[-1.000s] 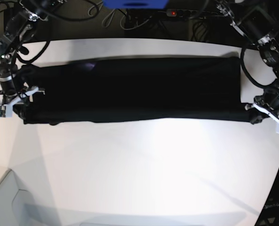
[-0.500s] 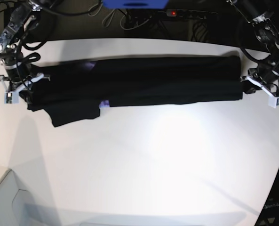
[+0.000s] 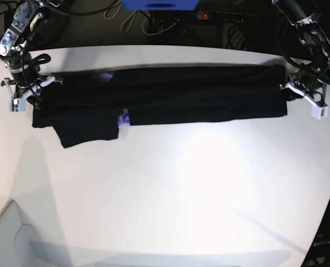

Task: Layout the t-shirt on the table in an organized manner, then fold the t-shirt properly
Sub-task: 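Lower the folded edge with both grippers and release onto the shirt, then regrasp the ends of the folded strip with both grippers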

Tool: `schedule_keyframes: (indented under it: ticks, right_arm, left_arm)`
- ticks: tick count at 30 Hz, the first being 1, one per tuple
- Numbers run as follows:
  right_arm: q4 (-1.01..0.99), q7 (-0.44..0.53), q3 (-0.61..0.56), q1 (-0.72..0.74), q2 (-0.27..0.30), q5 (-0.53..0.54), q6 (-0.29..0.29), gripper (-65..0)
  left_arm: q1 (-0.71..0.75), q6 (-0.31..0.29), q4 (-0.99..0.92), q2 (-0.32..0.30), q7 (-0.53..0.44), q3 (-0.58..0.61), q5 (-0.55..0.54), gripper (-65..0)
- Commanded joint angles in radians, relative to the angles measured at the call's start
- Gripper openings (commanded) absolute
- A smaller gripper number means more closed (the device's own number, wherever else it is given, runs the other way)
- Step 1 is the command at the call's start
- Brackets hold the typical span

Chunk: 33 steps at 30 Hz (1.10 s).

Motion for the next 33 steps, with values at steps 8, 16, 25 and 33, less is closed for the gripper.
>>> schedule_keyframes:
  ticks: [8,16,25,33]
  right_arm:
    - [-0.065,0.015,0.003,0.001,0.042,0.006,-0.004,-64.9]
    - [-0.043,0.015,0.009,0.0,0.035,-0.061,-0.004,-35.6]
    - [0.064,-0.031,0.192,0.009,0.012,-0.058,-0.004,-26.9]
    - [0.093,-0.08,0.232,0.055,0.012,-0.058,-0.004,-26.9]
  left_arm:
    - [-0.012,-0.002,-0.07,-0.028,-0.064,0.011,0.063,-64.9]
    - [0.013,-0.002,-0.064,-0.028,-0.102,0.095,0.103,-48.3]
    - [0.017,-0.002,-0.062,-0.028,-0.099,0.089,0.101,-36.6]
    - [0.016,-0.002,-0.062,-0.028,-0.102,0.089,0.101,-36.6]
